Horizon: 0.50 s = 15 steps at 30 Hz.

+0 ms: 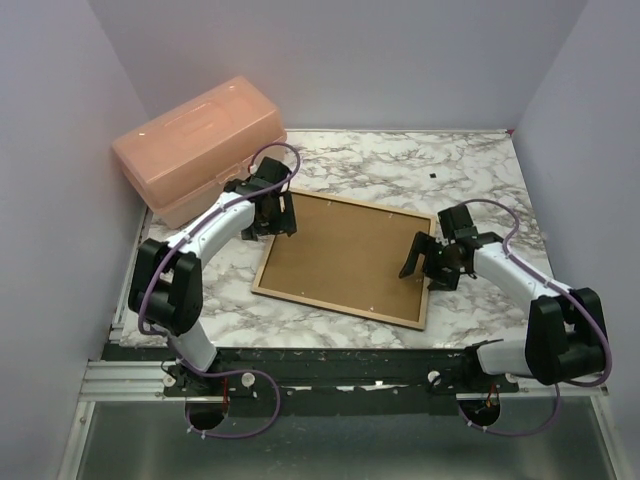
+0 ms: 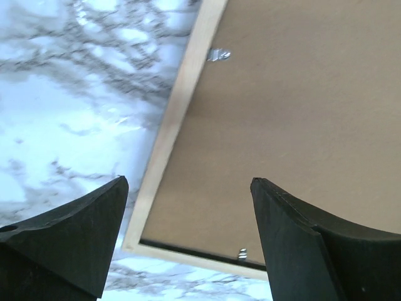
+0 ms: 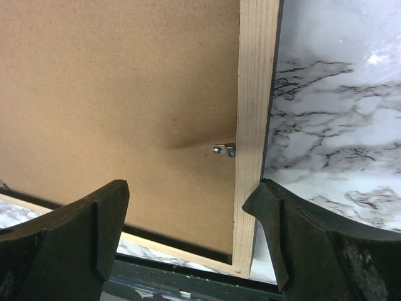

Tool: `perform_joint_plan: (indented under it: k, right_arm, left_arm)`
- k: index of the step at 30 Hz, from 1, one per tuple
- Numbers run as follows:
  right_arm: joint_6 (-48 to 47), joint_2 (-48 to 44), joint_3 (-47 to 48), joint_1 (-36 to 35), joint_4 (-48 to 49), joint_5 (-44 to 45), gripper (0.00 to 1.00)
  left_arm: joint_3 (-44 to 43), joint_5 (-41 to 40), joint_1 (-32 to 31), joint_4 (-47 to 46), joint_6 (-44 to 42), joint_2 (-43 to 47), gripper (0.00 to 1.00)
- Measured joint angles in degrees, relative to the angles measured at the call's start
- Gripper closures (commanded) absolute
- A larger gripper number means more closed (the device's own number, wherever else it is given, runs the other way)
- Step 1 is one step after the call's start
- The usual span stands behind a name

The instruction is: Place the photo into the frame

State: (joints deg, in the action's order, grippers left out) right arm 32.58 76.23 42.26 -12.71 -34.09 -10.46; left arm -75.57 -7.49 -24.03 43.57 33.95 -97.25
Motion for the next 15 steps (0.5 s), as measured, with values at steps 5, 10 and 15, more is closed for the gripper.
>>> perform_joint_plan:
  k: [5, 10, 15]
  right_arm:
    - [1.6, 2.8, 0.5, 0.0, 1.8, -2.5, 0.11]
    - [2.9, 8.9, 4.9, -0.6, 3.5, -5.9, 0.10]
    - [3.2, 10.7, 8.3, -1.5, 4.7, -6.1, 0.10]
  left_arm:
    - [5.7, -3.0, 0.7, 2.6, -0.8, 6.7, 0.18]
    - [12.9, -2.1, -0.2, 2.4, -2.1, 17.0, 0.18]
    - [18.6, 1.0, -2.0, 0.0, -3.2, 25.2, 0.18]
